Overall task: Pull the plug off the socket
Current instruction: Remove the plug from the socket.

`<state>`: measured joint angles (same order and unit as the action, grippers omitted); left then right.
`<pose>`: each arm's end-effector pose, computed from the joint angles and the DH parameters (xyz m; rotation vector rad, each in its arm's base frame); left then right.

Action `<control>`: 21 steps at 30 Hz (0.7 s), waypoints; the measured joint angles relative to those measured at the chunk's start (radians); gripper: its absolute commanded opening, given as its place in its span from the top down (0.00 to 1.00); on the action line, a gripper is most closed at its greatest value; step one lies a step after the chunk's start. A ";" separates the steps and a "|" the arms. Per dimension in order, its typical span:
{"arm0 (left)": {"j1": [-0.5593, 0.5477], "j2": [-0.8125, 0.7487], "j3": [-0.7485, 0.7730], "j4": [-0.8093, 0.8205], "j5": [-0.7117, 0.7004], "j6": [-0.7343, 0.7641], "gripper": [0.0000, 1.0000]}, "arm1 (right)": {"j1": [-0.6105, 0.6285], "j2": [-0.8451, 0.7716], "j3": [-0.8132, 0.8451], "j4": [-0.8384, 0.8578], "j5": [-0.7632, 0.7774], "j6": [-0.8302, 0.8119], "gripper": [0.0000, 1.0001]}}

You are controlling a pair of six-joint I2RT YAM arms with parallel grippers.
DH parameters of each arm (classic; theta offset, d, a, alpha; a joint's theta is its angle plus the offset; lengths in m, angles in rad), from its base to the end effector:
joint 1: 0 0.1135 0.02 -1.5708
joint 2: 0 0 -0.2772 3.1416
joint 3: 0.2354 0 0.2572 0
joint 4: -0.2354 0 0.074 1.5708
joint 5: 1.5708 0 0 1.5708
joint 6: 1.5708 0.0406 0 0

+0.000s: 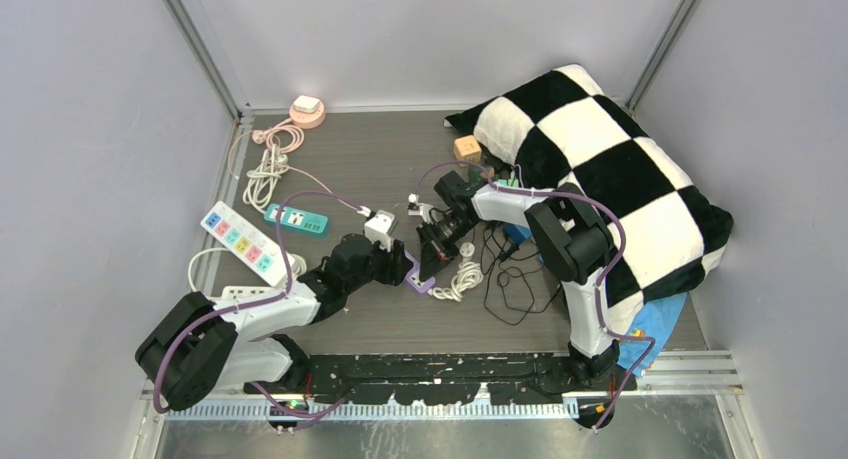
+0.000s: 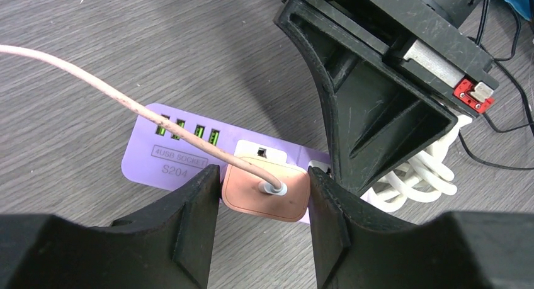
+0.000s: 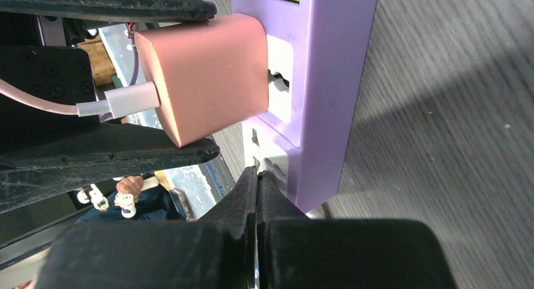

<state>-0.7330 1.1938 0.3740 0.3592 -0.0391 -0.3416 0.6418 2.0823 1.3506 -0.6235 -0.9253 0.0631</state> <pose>0.1758 -0.1561 0.1784 0.3816 2.0554 -0.6284 0.3033 0.2672 0.1366 0.9062 -2.5353 -1.3589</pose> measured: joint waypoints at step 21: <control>-0.041 -0.036 0.029 -0.093 -0.097 0.013 1.00 | 0.000 0.003 0.002 -0.003 -0.001 0.000 0.99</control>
<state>-0.7742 1.1576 0.4026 0.2665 -0.1360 -0.3283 0.6415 2.0850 1.3525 -0.6266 -0.9264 0.0631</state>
